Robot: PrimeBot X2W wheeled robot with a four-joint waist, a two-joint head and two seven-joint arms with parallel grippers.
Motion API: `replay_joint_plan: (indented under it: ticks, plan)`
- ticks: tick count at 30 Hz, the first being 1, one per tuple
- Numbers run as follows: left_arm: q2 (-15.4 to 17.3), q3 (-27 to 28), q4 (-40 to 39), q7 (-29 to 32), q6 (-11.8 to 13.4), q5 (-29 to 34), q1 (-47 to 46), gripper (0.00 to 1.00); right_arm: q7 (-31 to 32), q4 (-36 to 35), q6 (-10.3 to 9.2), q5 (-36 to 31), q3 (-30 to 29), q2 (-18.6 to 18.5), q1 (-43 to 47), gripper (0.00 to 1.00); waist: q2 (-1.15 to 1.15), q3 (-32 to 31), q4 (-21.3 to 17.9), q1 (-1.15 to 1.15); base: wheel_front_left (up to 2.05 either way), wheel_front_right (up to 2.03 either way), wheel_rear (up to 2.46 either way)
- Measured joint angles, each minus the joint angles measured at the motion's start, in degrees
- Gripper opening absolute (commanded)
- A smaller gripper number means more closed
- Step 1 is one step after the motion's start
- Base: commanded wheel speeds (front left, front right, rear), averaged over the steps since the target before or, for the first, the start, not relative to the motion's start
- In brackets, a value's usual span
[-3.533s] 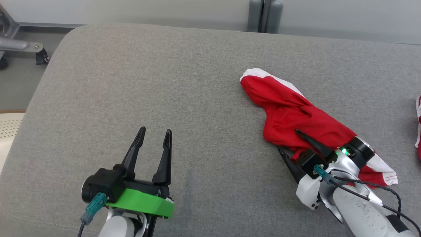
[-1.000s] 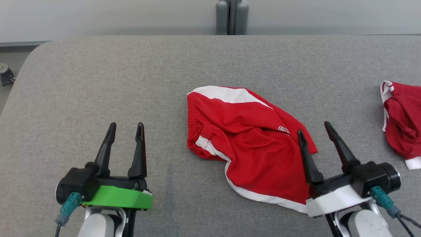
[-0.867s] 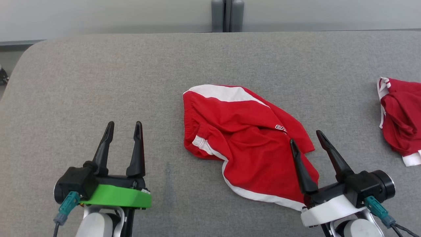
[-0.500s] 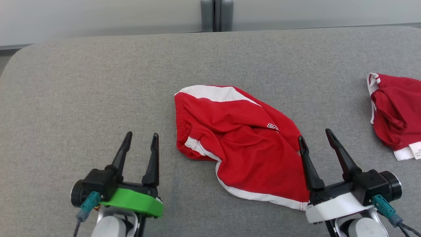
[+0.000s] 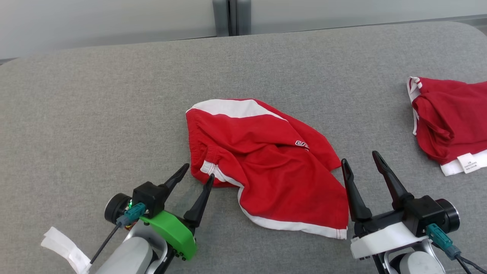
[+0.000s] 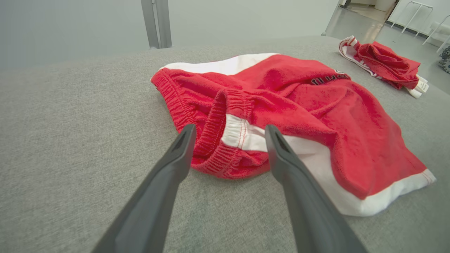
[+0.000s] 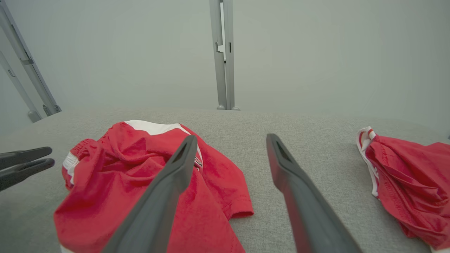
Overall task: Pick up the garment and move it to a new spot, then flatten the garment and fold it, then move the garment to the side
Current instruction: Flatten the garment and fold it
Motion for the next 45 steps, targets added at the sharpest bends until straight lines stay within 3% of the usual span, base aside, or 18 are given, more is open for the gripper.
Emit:
replay_joint_plan:
  ticks: [18,19,20,22,29,40,45]
  plan:
    - [3.08,-10.07,5.75,0.04,0.00,-10.06,-6.30,0.97,0.00,1.22,0.00,0.64,2.36,0.00,-0.65,1.00,0.00,0.75,-2.52,0.00,0.00,0.00,0.00]
    - [3.11,-10.46,5.84,0.04,0.00,-10.21,-6.46,0.76,0.00,1.27,0.00,0.64,2.40,0.01,-0.65,1.00,0.00,0.73,-2.56,0.00,0.00,0.00,0.00]
    - [3.13,-10.70,5.78,0.03,0.00,-10.45,-6.55,0.46,0.00,1.36,0.00,0.64,2.38,0.00,-0.64,1.00,0.00,0.73,-2.56,0.00,0.00,0.00,0.00]
    - [3.15,-10.85,5.14,-0.13,0.00,-10.71,-6.65,0.00,0.00,1.85,0.00,0.47,2.42,0.00,-0.60,1.00,0.00,0.68,-2.47,0.00,0.00,0.00,0.00]
    - [3.33,-8.03,2.67,-0.21,0.00,-8.37,-6.66,0.00,0.00,3.39,0.00,-0.82,3.20,0.01,-0.18,1.00,0.00,0.44,-2.06,0.00,0.00,0.00,0.00]
    - [1.09,5.01,-1.81,-0.22,2.58,0.25,-4.88,0.00,0.00,9.25,0.00,-2.30,6.55,-3.43,1.97,1.00,0.00,1.64,-2.04,0.00,0.00,0.00,0.00]
    - [-0.13,8.42,-1.64,-0.22,2.43,3.48,-2.94,0.00,0.01,12.81,0.00,-0.64,7.17,-3.96,2.53,1.00,0.00,2.01,-2.16,0.00,0.00,0.00,0.00]
